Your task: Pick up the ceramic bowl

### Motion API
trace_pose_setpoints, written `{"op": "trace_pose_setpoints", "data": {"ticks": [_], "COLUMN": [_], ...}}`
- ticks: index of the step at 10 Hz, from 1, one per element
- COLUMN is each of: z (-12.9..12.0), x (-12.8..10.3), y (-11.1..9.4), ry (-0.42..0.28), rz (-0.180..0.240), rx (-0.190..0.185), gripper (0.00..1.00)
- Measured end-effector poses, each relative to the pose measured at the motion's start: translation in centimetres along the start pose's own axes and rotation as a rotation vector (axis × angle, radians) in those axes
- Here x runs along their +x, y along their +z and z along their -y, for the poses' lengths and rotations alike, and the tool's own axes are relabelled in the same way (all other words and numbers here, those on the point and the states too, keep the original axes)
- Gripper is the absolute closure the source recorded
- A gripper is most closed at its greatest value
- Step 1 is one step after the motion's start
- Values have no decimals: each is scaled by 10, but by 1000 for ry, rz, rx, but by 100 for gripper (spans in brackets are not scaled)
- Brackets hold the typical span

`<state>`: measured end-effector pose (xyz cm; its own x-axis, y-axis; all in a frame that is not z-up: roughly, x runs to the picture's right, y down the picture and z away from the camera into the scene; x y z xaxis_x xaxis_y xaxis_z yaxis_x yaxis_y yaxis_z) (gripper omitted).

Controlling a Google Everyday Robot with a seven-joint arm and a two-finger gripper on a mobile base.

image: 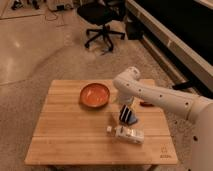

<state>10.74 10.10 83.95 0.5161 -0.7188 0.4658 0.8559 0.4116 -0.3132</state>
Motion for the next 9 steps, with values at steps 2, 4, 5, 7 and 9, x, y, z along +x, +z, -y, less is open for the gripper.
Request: {"op": "trace_pose_setpoints", "data": {"ticks": [2, 4, 5, 7, 9], "z": [0, 0, 0, 1, 33], "x": [0, 0, 0, 1, -3], "y": [0, 0, 0, -1, -3], "ry": [0, 0, 0, -4, -69], "rz": [0, 0, 0, -1, -5], "rx": [0, 0, 0, 1, 23], "gripper": [20, 20, 20, 20, 20]}}
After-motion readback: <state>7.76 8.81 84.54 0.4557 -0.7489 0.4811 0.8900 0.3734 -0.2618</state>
